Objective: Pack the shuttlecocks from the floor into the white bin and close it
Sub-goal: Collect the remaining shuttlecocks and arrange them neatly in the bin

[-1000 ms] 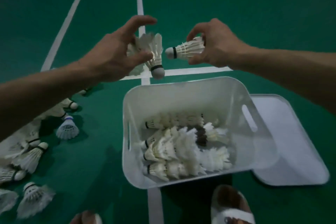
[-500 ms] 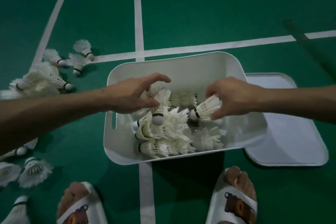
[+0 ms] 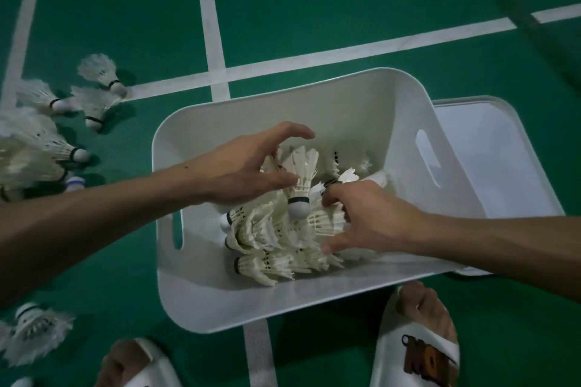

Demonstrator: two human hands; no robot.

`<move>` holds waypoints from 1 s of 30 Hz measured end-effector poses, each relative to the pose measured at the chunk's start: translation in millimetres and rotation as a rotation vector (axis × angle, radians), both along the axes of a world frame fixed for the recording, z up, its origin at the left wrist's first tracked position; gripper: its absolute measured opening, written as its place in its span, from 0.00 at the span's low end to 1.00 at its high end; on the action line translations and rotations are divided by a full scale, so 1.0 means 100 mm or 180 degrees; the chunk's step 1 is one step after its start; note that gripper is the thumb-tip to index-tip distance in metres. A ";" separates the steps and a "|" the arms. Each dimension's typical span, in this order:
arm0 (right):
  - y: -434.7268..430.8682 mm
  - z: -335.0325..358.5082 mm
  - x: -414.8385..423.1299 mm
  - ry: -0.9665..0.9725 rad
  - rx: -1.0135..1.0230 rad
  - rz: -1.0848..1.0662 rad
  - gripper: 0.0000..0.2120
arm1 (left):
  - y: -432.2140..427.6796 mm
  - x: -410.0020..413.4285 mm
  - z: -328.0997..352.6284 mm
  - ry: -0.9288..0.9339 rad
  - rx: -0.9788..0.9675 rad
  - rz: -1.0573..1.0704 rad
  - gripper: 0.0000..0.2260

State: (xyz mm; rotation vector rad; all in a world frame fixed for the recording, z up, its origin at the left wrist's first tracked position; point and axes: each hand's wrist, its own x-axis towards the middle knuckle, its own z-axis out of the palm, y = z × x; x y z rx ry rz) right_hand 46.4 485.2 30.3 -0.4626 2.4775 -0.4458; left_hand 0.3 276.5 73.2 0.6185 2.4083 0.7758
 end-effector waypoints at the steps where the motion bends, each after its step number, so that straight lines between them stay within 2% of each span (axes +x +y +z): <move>1: 0.00 -0.01 -0.01 -0.0079 -0.0026 0.0009 0.37 | -0.01 -0.01 -0.01 -0.0031 0.0015 -0.0009 0.24; 4: 0.09 0.06 -0.05 -0.0438 -0.0198 0.0017 0.42 | -0.07 -0.03 -0.02 -0.0070 -0.0006 -0.0072 0.22; 6: 0.17 0.09 -0.07 -0.0581 -0.0351 -0.0122 0.38 | -0.10 -0.04 0.01 -0.0065 -0.0025 -0.0093 0.20; 10: 0.12 0.02 -0.05 -0.0454 -0.0378 -0.0154 0.30 | -0.11 -0.01 0.08 -0.0057 0.0127 -0.0086 0.19; 16: 0.09 0.18 -0.12 -0.0476 -0.0398 -0.0052 0.41 | -0.09 0.03 0.24 0.0024 0.0119 -0.0353 0.20; 19: 0.20 0.28 -0.18 -0.0419 -0.0513 -0.0359 0.40 | -0.08 -0.05 0.34 -0.0019 0.0069 -0.0494 0.21; 24: 0.28 0.47 -0.18 -0.0444 -0.1662 -0.1138 0.40 | 0.08 -0.12 0.47 -0.0078 0.0102 -0.0894 0.21; 27: 0.23 0.55 -0.14 -0.0402 -0.1933 -0.1002 0.41 | 0.26 -0.09 0.46 -0.0015 -0.0012 -0.1120 0.22; 30: 0.17 0.56 -0.11 -0.0312 -0.1973 -0.0897 0.34 | 0.41 -0.08 0.42 0.0000 -0.0082 -0.1242 0.23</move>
